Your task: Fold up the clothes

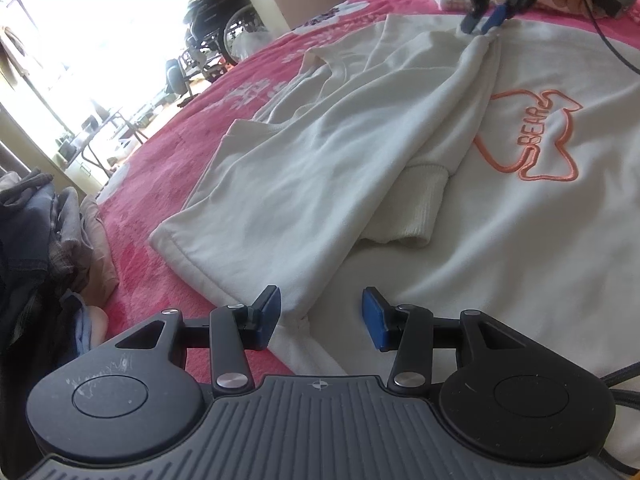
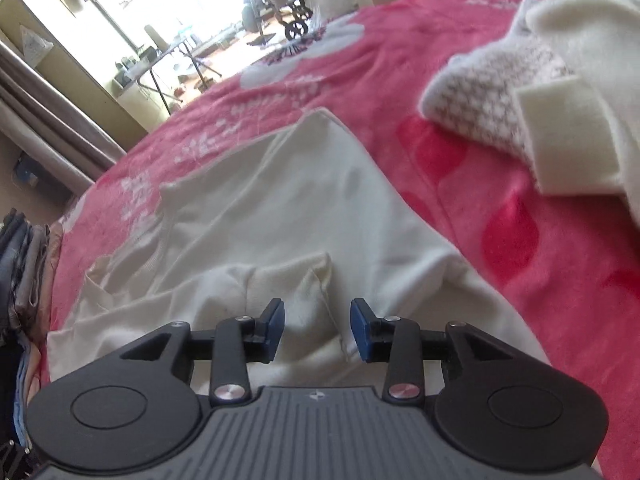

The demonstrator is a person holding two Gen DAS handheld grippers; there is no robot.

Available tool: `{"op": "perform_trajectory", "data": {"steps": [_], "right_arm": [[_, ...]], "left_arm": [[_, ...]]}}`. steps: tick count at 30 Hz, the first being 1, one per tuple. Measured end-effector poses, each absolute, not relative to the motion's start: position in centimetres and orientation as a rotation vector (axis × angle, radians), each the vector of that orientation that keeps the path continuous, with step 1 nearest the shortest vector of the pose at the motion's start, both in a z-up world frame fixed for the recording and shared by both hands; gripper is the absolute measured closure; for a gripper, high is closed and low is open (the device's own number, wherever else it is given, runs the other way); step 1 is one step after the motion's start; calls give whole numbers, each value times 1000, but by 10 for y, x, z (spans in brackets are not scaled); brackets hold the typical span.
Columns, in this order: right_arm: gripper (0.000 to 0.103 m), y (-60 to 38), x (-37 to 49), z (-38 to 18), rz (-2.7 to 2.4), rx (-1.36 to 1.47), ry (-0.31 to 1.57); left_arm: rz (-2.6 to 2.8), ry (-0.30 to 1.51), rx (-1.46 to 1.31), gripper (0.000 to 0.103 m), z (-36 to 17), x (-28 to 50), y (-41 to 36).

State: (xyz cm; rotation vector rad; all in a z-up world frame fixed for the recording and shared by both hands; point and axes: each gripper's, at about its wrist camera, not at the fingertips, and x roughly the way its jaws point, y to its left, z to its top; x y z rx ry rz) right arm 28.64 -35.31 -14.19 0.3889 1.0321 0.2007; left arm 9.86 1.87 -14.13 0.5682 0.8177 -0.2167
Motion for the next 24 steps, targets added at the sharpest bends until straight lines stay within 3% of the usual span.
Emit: {"op": "perform_trajectory", "data": {"steps": [2, 4, 5, 7, 18, 24], "right_arm": [[63, -348, 286, -143, 218, 362, 1035], [74, -338, 284, -142, 235, 308, 1024], [87, -331, 282, -140, 240, 266, 1014], [91, -321, 277, -134, 245, 198, 989], [95, -322, 270, -84, 222, 168, 789], [95, -312, 278, -101, 199, 64, 813]], "left_arm": [[-199, 821, 568, 58, -142, 98, 19], [-161, 829, 563, 58, -141, 96, 20], [-132, 834, 561, 58, -141, 95, 20], [-81, 850, 547, 58, -140, 93, 23], [3, 919, 433, 58, -141, 96, 37], [1, 926, 433, 61, -143, 88, 35]]}}
